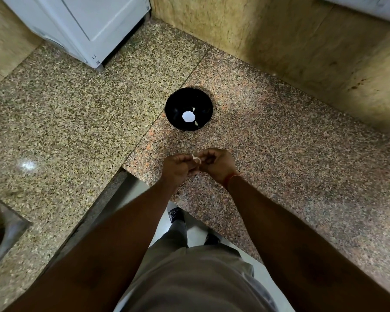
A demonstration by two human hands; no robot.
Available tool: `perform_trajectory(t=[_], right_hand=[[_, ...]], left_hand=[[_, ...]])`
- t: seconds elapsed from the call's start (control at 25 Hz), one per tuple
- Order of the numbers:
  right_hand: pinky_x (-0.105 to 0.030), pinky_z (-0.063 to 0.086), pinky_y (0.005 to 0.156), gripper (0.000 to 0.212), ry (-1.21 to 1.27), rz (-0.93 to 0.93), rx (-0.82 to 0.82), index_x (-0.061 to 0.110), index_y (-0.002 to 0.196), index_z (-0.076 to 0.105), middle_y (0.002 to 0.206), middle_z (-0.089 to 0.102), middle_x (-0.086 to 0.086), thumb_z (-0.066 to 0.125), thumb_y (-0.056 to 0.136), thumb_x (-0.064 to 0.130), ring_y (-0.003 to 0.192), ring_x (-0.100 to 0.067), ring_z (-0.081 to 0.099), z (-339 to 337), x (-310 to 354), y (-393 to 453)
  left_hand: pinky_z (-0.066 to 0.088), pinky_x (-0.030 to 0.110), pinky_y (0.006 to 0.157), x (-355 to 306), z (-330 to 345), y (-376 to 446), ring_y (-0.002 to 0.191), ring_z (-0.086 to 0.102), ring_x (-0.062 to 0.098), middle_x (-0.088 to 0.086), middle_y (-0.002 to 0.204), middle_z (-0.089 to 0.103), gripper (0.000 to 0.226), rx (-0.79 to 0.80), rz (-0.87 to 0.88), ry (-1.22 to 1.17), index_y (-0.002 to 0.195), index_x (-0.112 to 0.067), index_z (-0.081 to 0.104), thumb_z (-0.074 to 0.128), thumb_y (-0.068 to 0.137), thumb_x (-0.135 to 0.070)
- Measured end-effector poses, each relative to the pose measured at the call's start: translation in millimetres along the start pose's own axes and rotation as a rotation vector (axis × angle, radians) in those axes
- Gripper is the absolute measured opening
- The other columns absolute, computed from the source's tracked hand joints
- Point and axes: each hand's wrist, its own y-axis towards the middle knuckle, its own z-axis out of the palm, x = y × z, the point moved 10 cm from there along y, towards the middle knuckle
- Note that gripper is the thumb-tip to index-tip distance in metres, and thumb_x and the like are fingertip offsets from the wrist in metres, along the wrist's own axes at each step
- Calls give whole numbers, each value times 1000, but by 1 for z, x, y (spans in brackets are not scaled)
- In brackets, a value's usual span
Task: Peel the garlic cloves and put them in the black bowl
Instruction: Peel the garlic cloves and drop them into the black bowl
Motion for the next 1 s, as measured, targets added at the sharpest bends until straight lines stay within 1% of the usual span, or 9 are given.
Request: perform_trajectory(t=[0.08, 0.16, 0.28, 0.4, 0.56, 0.64, 0.72, 0.88, 1.0], right_hand=[[-31, 63, 78, 27, 13, -23, -10, 8, 102, 79, 95, 79, -6, 84, 77, -2, 88, -21, 76, -1, 2, 2], [-27, 62, 77, 22, 12, -41, -50, 5, 100, 79, 96, 79, -6, 81, 81, -4, 85, -14, 76, -6, 4, 4], [-20, 60, 74, 21, -13, -56, -82, 4, 98, 80, 94, 79, -5, 84, 79, -1, 78, -3, 73, -10, 5, 4], [-24, 61, 74, 21, -5, -56, -77, 10, 95, 81, 92, 79, -1, 87, 76, 2, 81, -11, 75, -8, 5, 5], [-33, 63, 76, 17, 99, 6, 6, 6, 97, 80, 93, 79, -8, 78, 84, -4, 83, -18, 76, -2, 2, 9], [-35, 64, 76, 20, 106, 0, 25, 5, 99, 79, 94, 79, -10, 77, 84, -7, 82, -19, 75, -3, 5, 10], [-41, 64, 77, 31, 141, 19, 35, 6, 107, 76, 99, 77, -15, 76, 82, -11, 87, -23, 75, -3, 3, 12], [-53, 62, 84, 33, 239, 91, 112, -2, 117, 71, 109, 74, -24, 71, 86, -13, 99, -39, 74, 6, -8, 15], [-45, 64, 80, 31, 258, 110, 114, -7, 118, 69, 112, 72, -28, 67, 88, -15, 94, -35, 72, 6, -10, 14]], left_hand=[[61, 42, 75, 1, 1, 0, 77, 72, 33, 19, 85, 76, 13, 38, -4, -33, 100, 3, 74, 75, 88, -2], [62, 46, 83, 0, -1, 1, 86, 73, 36, 22, 94, 76, 17, 56, 1, -57, 108, 3, 72, 69, 92, 3], [63, 43, 82, -6, 1, 1, 85, 73, 35, 30, 104, 72, 24, 90, 45, -43, 118, 8, 68, 63, 95, 6], [64, 41, 79, -7, 0, 0, 81, 73, 30, 25, 98, 73, 21, 70, 41, -68, 115, 9, 68, 59, 95, 9], [64, 42, 77, -3, -1, 2, 79, 75, 30, 17, 92, 76, 13, 22, -42, -117, 93, -1, 73, 63, 93, 8], [63, 43, 78, 0, -2, 6, 78, 74, 29, 19, 97, 75, 12, 11, -71, -121, 101, 6, 72, 65, 91, 7], [63, 44, 81, 3, -1, 10, 80, 74, 31, 25, 103, 73, 23, 19, -87, -99, 115, 12, 68, 63, 92, 8], [63, 47, 80, -7, 3, 8, 79, 72, 32, 28, 103, 73, 24, 70, 5, -59, 119, 9, 67, 58, 98, 4], [64, 39, 71, -16, 3, 4, 71, 72, 26, 24, 95, 73, 18, 77, 79, -46, 113, 6, 69, 59, 97, 5]])
